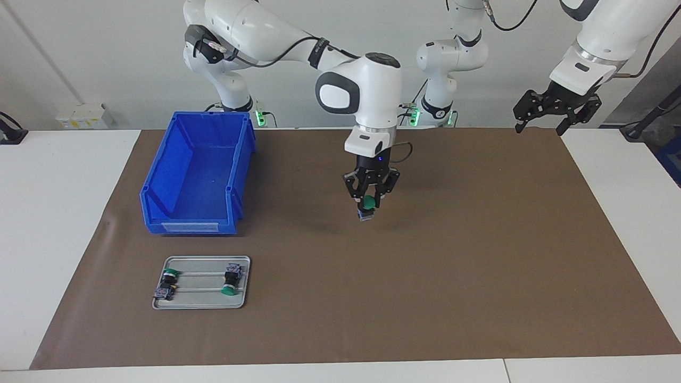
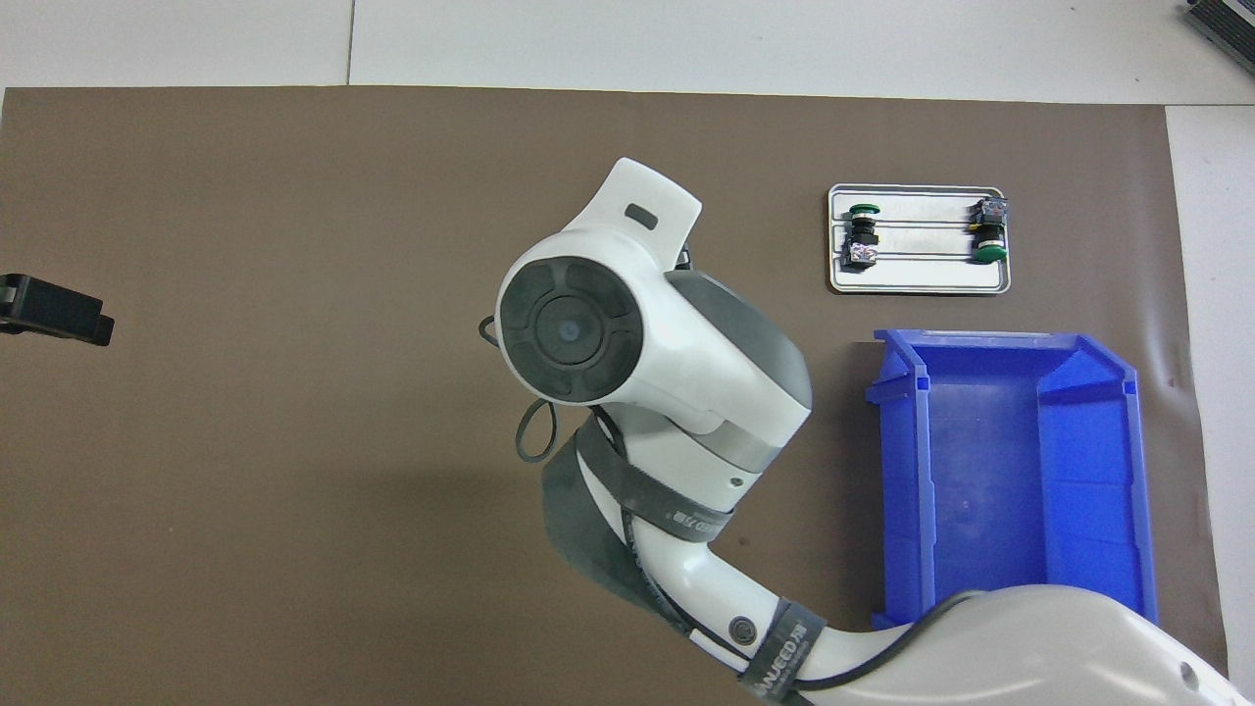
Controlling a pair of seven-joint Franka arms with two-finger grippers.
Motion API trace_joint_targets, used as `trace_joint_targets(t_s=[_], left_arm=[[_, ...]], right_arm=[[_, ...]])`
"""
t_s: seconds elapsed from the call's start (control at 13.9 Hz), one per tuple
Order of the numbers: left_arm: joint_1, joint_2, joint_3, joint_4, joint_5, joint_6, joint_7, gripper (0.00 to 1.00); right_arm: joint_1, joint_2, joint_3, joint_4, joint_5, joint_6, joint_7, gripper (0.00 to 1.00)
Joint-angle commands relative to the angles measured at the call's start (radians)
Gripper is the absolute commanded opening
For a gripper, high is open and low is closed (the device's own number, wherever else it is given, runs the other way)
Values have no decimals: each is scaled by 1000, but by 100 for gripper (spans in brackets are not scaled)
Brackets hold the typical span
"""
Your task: Place and press button with both arms
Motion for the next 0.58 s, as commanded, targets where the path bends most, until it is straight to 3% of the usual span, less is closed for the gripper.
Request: trace_joint_targets(t_s=[0.0,0.29,0.5], left_arm=[[11,-32,-5,-33,-9,-4,-1,100],[12,-30,-5,-33,-9,-4,-1,100],[12,-32,-5,-33,-9,-4,-1,100]], right_arm=[[-7,-134,-156,-79,145,-4,-128,0],[-7,-322,-418,-254,286,-23,-446,0],[-7,-398,-560,-389,322,3,-602,0]])
